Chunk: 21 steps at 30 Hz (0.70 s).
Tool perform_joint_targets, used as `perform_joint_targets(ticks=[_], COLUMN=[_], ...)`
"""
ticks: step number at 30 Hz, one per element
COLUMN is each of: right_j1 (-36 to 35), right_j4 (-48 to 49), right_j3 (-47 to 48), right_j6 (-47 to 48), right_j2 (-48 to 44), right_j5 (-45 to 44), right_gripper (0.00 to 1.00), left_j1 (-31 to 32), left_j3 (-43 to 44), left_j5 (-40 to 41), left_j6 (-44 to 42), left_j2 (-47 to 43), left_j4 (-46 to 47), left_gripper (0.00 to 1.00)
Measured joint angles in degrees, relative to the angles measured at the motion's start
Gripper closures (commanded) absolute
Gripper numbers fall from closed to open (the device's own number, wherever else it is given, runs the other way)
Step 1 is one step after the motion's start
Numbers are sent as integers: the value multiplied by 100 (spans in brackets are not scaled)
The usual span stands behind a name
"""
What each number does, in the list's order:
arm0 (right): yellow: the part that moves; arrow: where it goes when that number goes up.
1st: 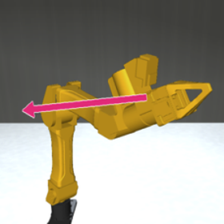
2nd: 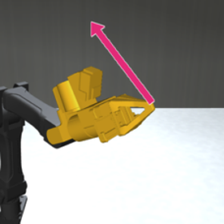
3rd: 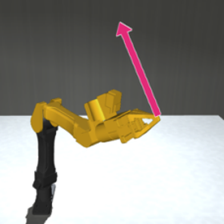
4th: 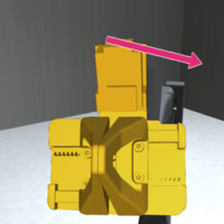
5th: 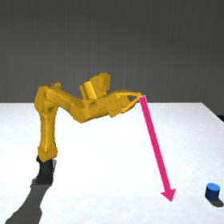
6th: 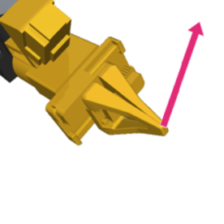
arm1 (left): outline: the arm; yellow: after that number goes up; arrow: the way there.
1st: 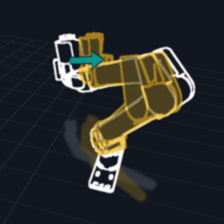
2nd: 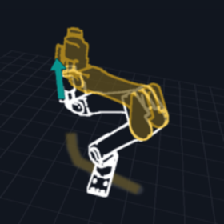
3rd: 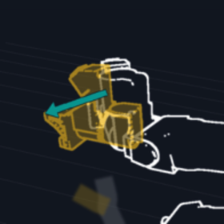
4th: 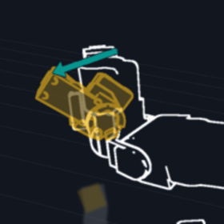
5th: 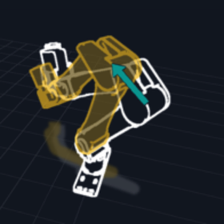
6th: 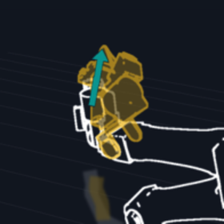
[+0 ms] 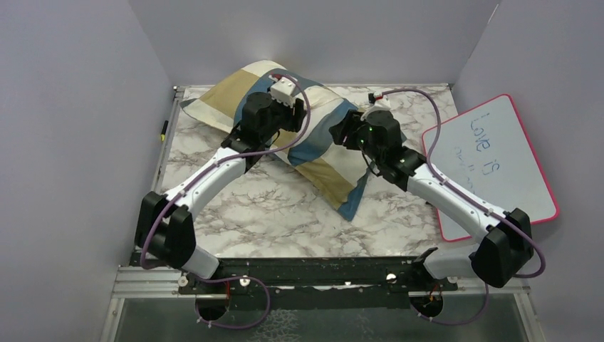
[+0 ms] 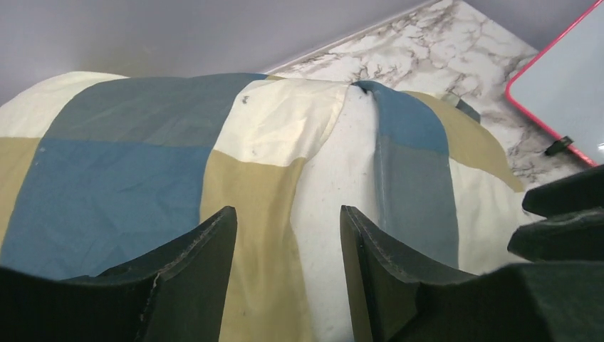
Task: Put the pillow into the pillowcase
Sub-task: Smooth out the pillow in the pillowcase.
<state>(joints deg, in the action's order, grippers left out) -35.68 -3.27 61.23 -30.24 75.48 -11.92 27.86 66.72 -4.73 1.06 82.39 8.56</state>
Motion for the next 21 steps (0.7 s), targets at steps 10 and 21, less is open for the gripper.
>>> perform_joint_targets(ticks=[10,21], right_j1=[0,17], right_j4=[402,970], right_j3=[57,-94], right_j6=[-717,-984], right_j2=[479,577], right_j5=[142,455], right_gripper=[48,48], left_j1=[179,179], left_j3=[925,1237], left_j5=[452,216], left_j6=[-739,-1158], left_j2=[1569,1827], left_j4=[11,-201], left_gripper=[70,48])
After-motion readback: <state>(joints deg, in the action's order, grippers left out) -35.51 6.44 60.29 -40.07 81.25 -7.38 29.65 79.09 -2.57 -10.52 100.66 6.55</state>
